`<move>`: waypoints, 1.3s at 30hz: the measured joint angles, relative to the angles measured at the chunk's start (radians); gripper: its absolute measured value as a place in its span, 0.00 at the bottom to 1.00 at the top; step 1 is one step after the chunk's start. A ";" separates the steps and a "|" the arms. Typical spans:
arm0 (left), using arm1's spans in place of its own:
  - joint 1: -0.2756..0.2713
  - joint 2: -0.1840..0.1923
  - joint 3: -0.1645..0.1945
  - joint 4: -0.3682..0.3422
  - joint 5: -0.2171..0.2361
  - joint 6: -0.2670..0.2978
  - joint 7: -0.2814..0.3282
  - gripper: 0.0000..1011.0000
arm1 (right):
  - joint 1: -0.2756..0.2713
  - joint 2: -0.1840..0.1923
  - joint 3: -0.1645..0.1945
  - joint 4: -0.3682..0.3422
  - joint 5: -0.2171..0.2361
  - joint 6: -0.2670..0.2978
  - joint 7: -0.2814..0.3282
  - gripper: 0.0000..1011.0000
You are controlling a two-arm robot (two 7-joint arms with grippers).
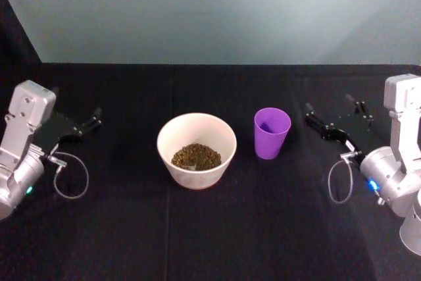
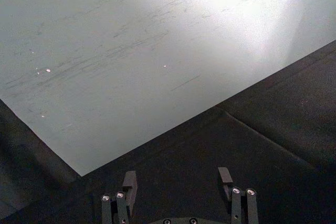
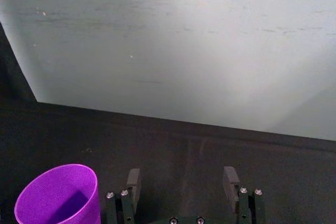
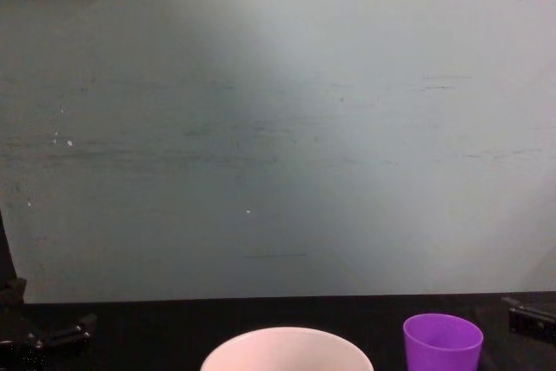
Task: Pick up the cup and pour the mung beans from the cup into the bowl.
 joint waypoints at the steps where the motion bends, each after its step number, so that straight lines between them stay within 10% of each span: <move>1: 0.000 0.000 0.000 0.000 0.000 0.000 0.000 0.99 | 0.000 0.000 0.000 0.000 -0.001 0.001 -0.001 0.99; 39: 0.000 0.000 0.000 0.000 0.000 0.000 0.000 0.99 | -0.001 -0.002 -0.002 -0.002 -0.012 0.005 -0.012 0.99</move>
